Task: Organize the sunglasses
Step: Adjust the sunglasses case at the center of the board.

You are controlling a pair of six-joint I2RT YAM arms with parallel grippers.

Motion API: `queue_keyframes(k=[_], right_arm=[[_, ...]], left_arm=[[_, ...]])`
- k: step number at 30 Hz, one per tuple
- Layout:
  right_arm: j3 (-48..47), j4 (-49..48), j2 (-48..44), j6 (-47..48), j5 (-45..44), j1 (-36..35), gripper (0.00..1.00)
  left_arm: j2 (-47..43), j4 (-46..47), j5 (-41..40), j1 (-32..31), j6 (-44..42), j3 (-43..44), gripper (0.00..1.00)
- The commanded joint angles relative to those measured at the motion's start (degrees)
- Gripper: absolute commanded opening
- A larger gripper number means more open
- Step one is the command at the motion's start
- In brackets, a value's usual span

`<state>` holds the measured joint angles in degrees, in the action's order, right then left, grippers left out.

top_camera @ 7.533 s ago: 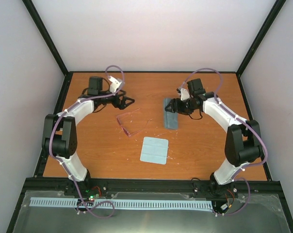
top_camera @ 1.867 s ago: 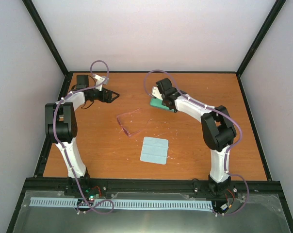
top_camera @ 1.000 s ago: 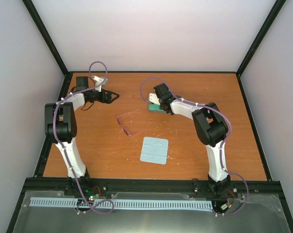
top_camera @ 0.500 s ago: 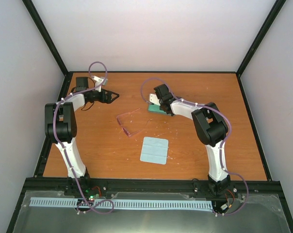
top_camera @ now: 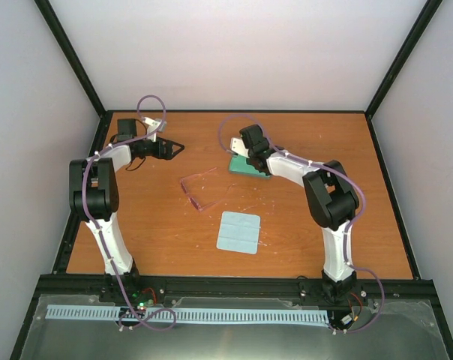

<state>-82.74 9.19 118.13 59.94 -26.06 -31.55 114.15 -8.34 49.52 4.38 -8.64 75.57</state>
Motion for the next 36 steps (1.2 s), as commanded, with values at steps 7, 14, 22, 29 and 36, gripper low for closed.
queue_keyframes(k=[7,14,22,29,36], right_arm=[[2.2,-0.7,-10.2,-6.3,-1.0,-2.0,0.56],[6.4,0.5,-16.0,-11.2,1.3,-2.9,0.66],[8.4,-5.0,-11.5,-10.1,1.1,-2.5,0.24],[7.5,-13.8,-7.3,-6.3,0.7,-0.9,0.21],[8.2,-11.9,-12.1,-17.7,5.6,-0.6,0.21]], left_arm=[[-4.3,0.5,-1.7,-0.6,-2.9,-0.1,0.99],[-6.1,0.1,-3.2,-2.2,-5.0,-1.2,1.0],[-6.1,1.1,-3.7,-2.2,-4.1,-2.3,0.99],[-5.6,1.7,-4.5,-2.2,-4.0,-2.2,1.0],[-5.6,2.1,-3.6,-2.3,-4.2,-2.8,0.93]])
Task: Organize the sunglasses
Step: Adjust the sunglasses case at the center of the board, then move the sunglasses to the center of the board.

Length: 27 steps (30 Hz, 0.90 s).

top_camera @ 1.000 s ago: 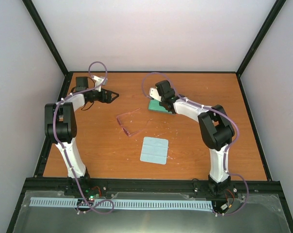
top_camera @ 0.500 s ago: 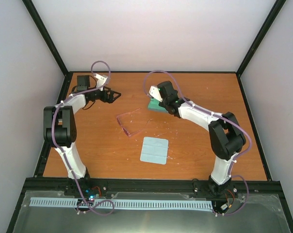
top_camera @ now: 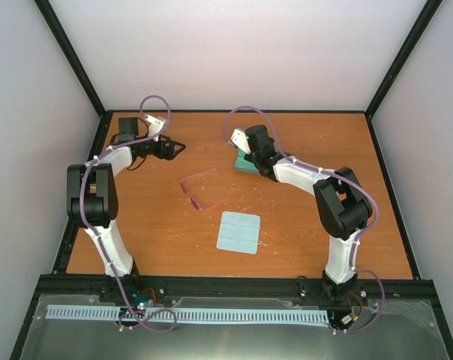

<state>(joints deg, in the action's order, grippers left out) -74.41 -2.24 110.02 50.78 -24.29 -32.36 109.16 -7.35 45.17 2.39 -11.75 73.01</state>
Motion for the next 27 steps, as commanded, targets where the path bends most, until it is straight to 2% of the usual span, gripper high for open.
queue_keyframes(k=[1,5,8,12,16,17,21,23,25,27], right_arm=[[1.0,0.1,-5.8,-11.0,5.7,0.2,0.2],[7.0,0.8,-13.8,-21.5,12.7,0.2,0.21],[8.7,6.4,-16.4,-32.4,13.1,0.2,0.04],[9.3,15.5,-16.1,-46.8,12.8,0.2,0.03],[14.0,16.1,-18.4,-60.5,16.1,0.4,0.03],[16.3,14.3,-19.3,-62.3,18.9,0.9,0.03],[22.3,10.4,-19.8,-68.7,40.0,6.3,0.03],[23.7,11.3,-20.1,-69.2,43.0,5.7,0.03],[25.3,12.3,-21.0,-69.2,42.9,4.2,0.23],[26.1,14.5,-21.6,-68.7,41.1,2.4,0.33]], left_arm=[[-1.1,1.1,0.8,-0.5,-1.6,-0.7,0.91],[-4.0,-0.1,-0.9,-2.6,-5.2,-3.2,0.88],[-6.4,-1.0,-0.9,-4.5,-7.3,-5.5,0.81],[-8.3,-5.8,1.5,-7.1,-10.9,-6.1,0.74],[-10.3,-10.8,3.1,-10.0,-15.1,-5.8,0.74],[-10.9,-12.0,2.7,-11.0,-16.4,-5.9,0.74],[-13.5,-15.0,-0.1,-15.8,-20.2,-7.6,0.74],[-14.5,-15.7,-2.4,-18.1,-21.3,-9.2,0.73],[-15.3,-16.4,-4.1,-19.6,-22.0,-11.1,0.71],[-16.0,-17.0,-5.3,-20.3,-22.7,-13.2,0.69]])
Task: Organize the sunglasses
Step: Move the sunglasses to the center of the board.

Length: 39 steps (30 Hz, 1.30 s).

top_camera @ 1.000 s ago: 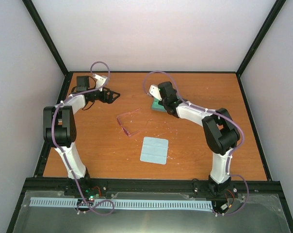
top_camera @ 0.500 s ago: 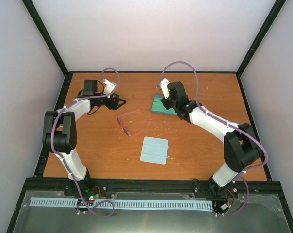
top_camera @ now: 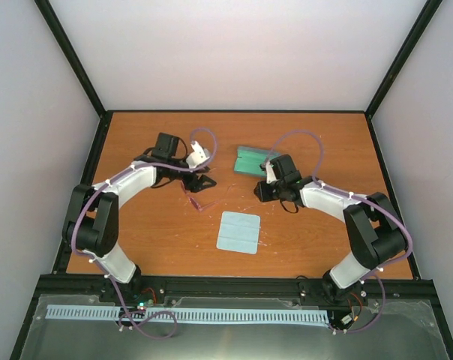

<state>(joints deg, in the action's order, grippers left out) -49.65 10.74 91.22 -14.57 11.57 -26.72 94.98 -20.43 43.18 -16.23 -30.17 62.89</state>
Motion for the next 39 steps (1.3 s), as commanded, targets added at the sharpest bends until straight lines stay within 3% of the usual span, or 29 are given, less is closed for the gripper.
queue_keyframes(k=[1,6,11,16,23,31,39], right_arm=[[1.5,2.4,-2.8,-3.1,4.4,-3.8,0.34],[2.6,3.1,-2.3,-3.4,3.1,-4.6,0.17],[2.3,3.7,-2.9,-3.4,1.8,-4.6,0.17],[2.1,4.2,-2.5,-3.0,1.4,-4.6,0.17],[2.5,6.5,-1.4,-2.5,0.9,-4.7,0.3],[2.6,11.9,-2.1,-2.4,-4.2,-5.7,0.35],[1.1,17.7,0.7,-2.9,-3.6,-7.3,0.37]], left_arm=[[-2.0,-4.5,-3.8,-2.0,-4.7,-4.1,0.67],[-2.6,-8.6,-6.4,-3.4,-6.5,-5.8,0.56],[-2.1,-11.6,-9.6,-3.6,-7.5,-6.9,0.47],[-1.7,-14.7,-7.4,-5.0,-8.6,-6.9,0.42],[1.6,-13.1,-12.2,-8.8,-6.8,-8.9,0.4],[4.7,-8.5,-19.0,-8.7,-5.0,-9.8,0.37],[5.6,-5.3,-21.3,-6.6,-3.3,-7.8,0.37]])
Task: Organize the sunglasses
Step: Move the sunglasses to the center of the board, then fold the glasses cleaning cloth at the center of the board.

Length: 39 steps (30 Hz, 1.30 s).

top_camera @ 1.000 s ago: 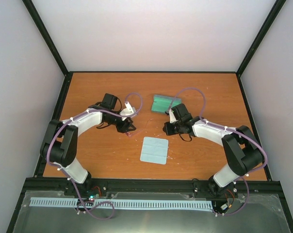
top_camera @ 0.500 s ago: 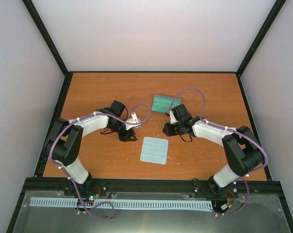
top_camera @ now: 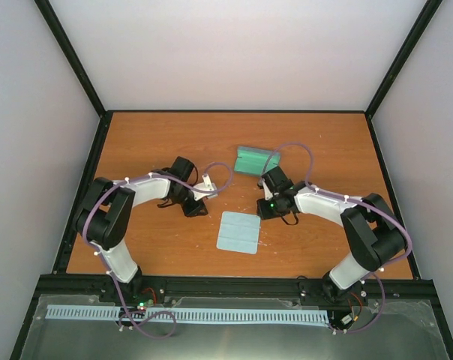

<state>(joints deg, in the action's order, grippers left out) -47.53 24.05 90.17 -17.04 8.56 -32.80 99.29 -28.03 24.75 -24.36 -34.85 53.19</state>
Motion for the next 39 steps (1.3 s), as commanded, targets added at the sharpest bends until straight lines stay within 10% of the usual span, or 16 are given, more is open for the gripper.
queue_keyframes(k=[1,15,23,39], right_arm=[[-1.1,4.8,2.1,-0.5,-0.2,-1.5,0.38],[-4.0,7.9,8.0,-2.4,-2.4,-6.9,0.31],[-4.8,11.0,10.2,-2.7,-4.8,-7.4,0.03],[-9.4,10.1,10.8,-2.9,-9.9,-7.4,0.03]], left_arm=[[1.4,2.3,-2.9,2.0,1.4,2.4,0.38],[1.6,3.1,-0.3,5.7,1.4,6.1,0.4],[1.4,3.7,0.8,5.6,2.0,6.4,0.42],[3.8,5.5,3.9,-0.9,5.2,7.4,0.47]])
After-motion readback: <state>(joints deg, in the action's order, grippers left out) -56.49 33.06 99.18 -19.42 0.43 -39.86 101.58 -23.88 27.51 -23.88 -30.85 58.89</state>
